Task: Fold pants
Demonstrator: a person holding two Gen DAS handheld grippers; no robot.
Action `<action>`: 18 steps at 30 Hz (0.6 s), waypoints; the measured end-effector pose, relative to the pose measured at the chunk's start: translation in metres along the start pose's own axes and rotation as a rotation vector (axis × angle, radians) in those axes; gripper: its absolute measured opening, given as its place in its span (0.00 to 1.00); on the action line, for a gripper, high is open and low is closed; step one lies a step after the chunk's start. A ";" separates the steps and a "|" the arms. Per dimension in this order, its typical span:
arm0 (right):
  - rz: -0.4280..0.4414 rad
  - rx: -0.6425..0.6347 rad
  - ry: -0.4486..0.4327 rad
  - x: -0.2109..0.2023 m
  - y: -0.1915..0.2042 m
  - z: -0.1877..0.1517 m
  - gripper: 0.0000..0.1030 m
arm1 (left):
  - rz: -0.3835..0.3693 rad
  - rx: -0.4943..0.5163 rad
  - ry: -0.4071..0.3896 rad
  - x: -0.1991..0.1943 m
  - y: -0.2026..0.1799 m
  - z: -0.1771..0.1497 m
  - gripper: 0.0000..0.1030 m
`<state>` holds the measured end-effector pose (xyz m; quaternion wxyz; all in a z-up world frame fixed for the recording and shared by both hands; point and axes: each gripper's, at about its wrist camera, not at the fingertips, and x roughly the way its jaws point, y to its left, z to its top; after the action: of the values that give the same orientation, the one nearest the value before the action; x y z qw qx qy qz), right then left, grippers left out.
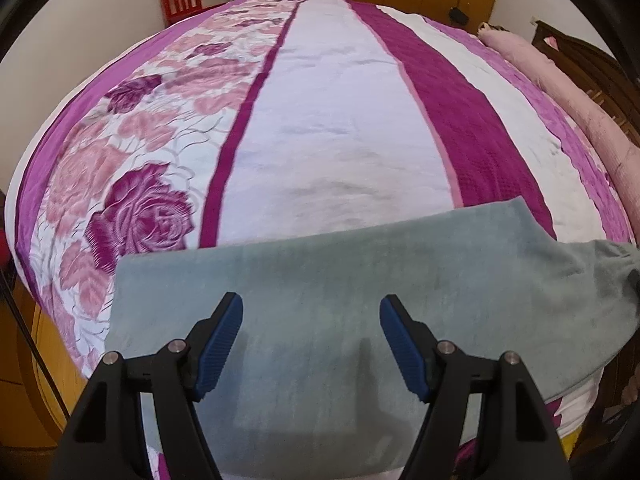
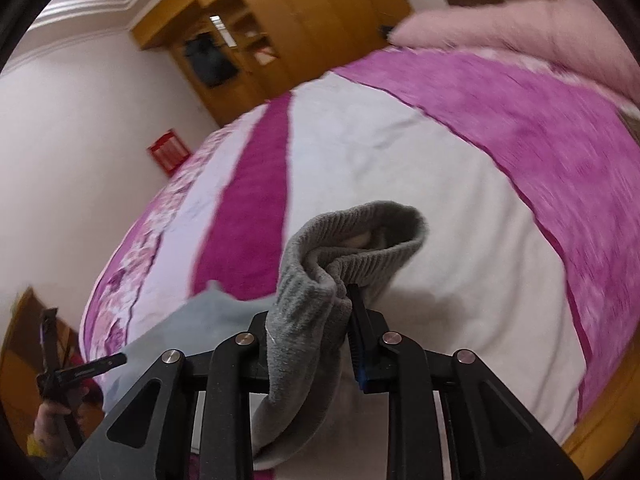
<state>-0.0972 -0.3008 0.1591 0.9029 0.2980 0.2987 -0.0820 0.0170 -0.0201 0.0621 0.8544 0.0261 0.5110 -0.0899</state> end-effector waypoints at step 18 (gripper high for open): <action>0.174 -0.292 0.005 -0.001 0.118 0.018 0.25 | 0.001 -0.103 -0.056 -0.023 0.046 -0.010 0.72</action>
<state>-0.0509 -0.2158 0.2285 0.9396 0.1885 0.2826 0.0415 0.0060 0.0299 0.0751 0.8685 -0.0202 0.4911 -0.0639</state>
